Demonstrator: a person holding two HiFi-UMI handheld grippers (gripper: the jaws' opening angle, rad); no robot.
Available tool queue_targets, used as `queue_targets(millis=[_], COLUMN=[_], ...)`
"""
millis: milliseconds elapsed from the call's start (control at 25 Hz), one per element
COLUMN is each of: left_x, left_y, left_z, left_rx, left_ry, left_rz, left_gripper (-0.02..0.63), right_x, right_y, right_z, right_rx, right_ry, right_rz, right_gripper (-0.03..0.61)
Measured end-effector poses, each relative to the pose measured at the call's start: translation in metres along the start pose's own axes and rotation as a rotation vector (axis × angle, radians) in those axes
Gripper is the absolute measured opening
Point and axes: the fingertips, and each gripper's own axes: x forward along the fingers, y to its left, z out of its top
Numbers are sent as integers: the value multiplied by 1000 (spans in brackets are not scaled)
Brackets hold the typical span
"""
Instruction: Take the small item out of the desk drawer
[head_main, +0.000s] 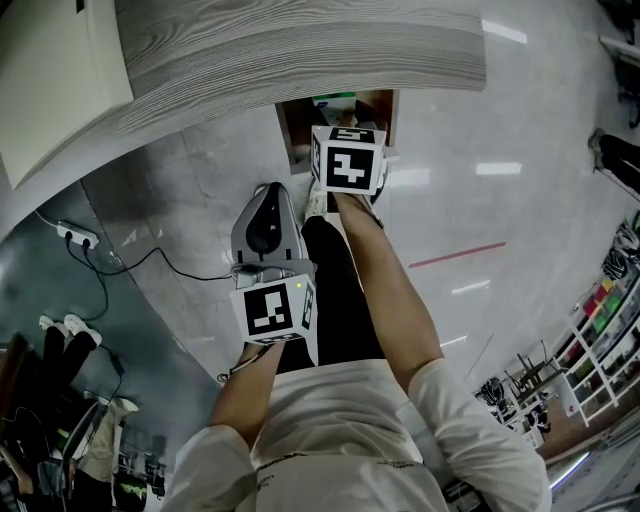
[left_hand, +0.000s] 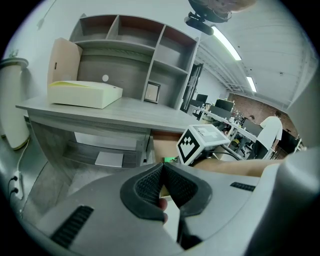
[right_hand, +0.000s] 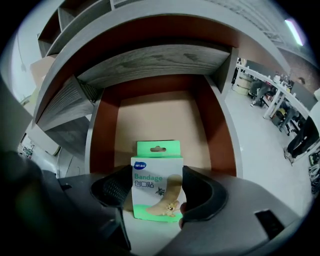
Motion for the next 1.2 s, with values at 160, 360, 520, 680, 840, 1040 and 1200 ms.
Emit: queue_targets(millis=[160, 360, 520, 680, 840, 1040, 1200], left_x=[-8, -21, -32, -42, -52, -66, -79], left_y=[-2, -8, -15, -19, -20, -23, -26], left_z=[2, 11, 18, 24, 29, 41, 52], left_rx=[8, 18, 13, 33, 39, 39, 45], left_ry=[-6, -22, -33, -48, -62, -78, -86], left_rz=[-4, -18, -42, -52, -56, -63, -70], left_gripper=[15, 15, 15, 15, 15, 15, 15], right_x=[-12, -31, -50, -69, -89, -110, -133], right_y=[0, -1, -1, 1, 4, 10, 16], right_z=[0, 4, 10, 14, 15, 19, 24], right_rx=[15, 13, 10, 1, -2, 6, 7], right_ry=[-18, -46, -77, -106, -144, -188, -215], right_rz=[6, 11, 13, 16, 21, 29, 33], right_gripper=[324, 324, 324, 324, 324, 324, 324])
